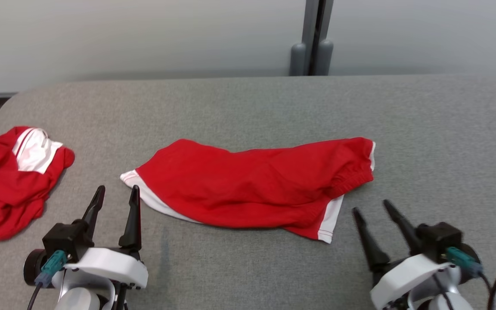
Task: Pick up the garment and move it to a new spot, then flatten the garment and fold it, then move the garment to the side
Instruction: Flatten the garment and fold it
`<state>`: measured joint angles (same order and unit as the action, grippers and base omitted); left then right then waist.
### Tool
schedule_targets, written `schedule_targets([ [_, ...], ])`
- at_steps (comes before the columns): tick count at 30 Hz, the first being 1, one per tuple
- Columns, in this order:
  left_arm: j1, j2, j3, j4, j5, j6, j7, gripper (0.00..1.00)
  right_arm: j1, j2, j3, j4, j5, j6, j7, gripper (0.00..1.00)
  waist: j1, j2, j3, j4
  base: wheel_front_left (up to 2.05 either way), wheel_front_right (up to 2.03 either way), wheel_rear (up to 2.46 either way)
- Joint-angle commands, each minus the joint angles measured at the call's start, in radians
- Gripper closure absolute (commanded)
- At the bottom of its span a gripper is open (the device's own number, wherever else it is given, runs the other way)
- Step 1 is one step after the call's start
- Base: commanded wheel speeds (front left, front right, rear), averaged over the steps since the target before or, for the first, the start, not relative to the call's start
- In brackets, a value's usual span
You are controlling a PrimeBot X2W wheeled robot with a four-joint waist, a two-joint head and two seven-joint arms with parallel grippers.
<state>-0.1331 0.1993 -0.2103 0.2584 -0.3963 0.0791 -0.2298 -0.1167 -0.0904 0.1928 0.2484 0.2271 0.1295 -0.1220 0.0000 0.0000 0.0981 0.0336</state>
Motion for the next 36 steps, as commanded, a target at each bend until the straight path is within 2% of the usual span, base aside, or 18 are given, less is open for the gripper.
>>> schedule_targets([
  [1, -0.026, -0.001, 0.000, 0.000, 0.006, -0.005, -0.005, 0.00, -0.018, -0.007, 0.026, 0.013, 0.011, 0.002, 0.012, 0.00, 0.0000, 0.0000, 0.038, 0.032, 0.00, 0.00, 0.00],
  [7, -0.072, -0.022, -0.012, 0.022, 0.007, -0.014, -0.017, 0.00, -0.061, -0.037, 0.160, 0.080, 0.072, 0.002, 0.052, 0.00, 0.0000, 0.0000, 0.087, 0.072, 0.00, 0.00, 0.00],
  [16, -0.109, -0.038, -0.011, 0.048, 0.015, -0.022, -0.031, 0.00, -0.142, -0.062, 0.244, 0.150, 0.132, 0.002, 0.052, 0.00, 0.0000, 0.0000, 0.125, 0.104, 0.00, 0.00, 0.00],
  [17, -0.111, -0.040, -0.009, 0.050, 0.013, -0.023, -0.032, 0.00, -0.150, -0.064, 0.251, 0.154, 0.140, 0.002, 0.050, 0.53, 0.0000, 0.0000, 0.126, 0.106, 0.00, 0.00, 0.00],
  [18, -0.111, -0.041, -0.008, 0.051, 0.015, -0.024, -0.033, 0.00, -0.157, -0.065, 0.260, 0.161, 0.149, 0.002, 0.050, 0.69, 0.0000, 0.0000, 0.128, 0.107, 0.00, 0.00, 0.00],
  [19, -0.110, -0.043, -0.007, 0.054, 0.016, -0.024, -0.034, 0.00, -0.163, -0.067, 0.265, 0.166, 0.157, 0.002, 0.050, 0.99, 0.0000, 0.0000, 0.129, 0.107, 0.00, 0.00, 0.00],
  [28, -0.098, -0.046, 0.010, 0.066, 0.019, -0.022, -0.035, 0.00, -0.169, -0.090, 0.298, 0.146, 0.200, 0.002, 0.024, 1.00, 0.0000, 0.0000, 0.102, 0.084, 0.00, 0.00, 0.00],
  [36, -0.072, -0.038, 0.031, 0.060, 0.021, -0.016, -0.035, 0.00, -0.083, -0.106, 0.288, 0.035, 0.225, 0.002, 0.086, 1.00, 0.0000, 0.0000, 0.060, 0.027, 0.00, 0.00, 0.00],
])
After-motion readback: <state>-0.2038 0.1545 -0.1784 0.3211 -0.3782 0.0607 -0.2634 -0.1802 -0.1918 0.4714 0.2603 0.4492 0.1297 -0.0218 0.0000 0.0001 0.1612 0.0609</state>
